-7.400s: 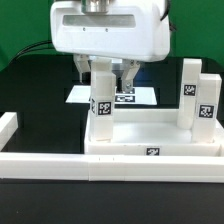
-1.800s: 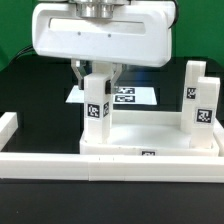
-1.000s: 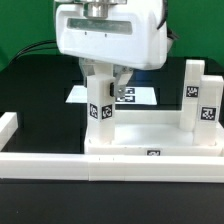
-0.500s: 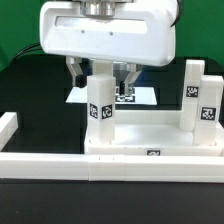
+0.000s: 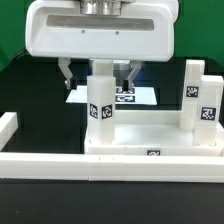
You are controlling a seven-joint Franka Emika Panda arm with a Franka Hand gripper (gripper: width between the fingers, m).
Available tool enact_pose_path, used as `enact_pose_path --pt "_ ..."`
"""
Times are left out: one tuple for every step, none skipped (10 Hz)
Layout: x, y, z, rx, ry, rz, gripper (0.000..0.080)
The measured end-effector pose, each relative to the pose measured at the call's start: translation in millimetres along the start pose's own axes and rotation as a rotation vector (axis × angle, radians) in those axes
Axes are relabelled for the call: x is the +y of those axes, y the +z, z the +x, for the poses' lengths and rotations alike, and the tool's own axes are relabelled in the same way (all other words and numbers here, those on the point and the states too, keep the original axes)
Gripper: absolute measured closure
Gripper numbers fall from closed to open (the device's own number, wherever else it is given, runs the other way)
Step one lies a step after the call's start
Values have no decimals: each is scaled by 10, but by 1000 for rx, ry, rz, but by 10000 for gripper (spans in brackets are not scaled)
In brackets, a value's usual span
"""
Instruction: Assemble desk
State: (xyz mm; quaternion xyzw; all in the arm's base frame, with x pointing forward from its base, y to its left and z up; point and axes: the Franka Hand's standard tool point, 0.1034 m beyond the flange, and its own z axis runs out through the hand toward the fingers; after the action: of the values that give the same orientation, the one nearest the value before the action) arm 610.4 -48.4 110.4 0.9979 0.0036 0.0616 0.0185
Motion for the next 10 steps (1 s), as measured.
enact_pose_path --pt "-4 0 0 -2 -95 -7 150" --pt "2 0 0 -2 -164 -8 150" --pt "9 0 -1 -4 -245 -11 150" --pt "5 -1 1 -6 -302 -15 150" --pt "-3 -2 6 -7 -365 -25 150" --pt "2 -1 4 -11 -412 -33 150" --pt "7 0 2 -12 -418 -34 162" --pt "13 1 1 -12 -418 -34 162" --pt "14 2 0 -12 -416 -34 332" --pt "11 3 -2 -13 -414 -33 504"
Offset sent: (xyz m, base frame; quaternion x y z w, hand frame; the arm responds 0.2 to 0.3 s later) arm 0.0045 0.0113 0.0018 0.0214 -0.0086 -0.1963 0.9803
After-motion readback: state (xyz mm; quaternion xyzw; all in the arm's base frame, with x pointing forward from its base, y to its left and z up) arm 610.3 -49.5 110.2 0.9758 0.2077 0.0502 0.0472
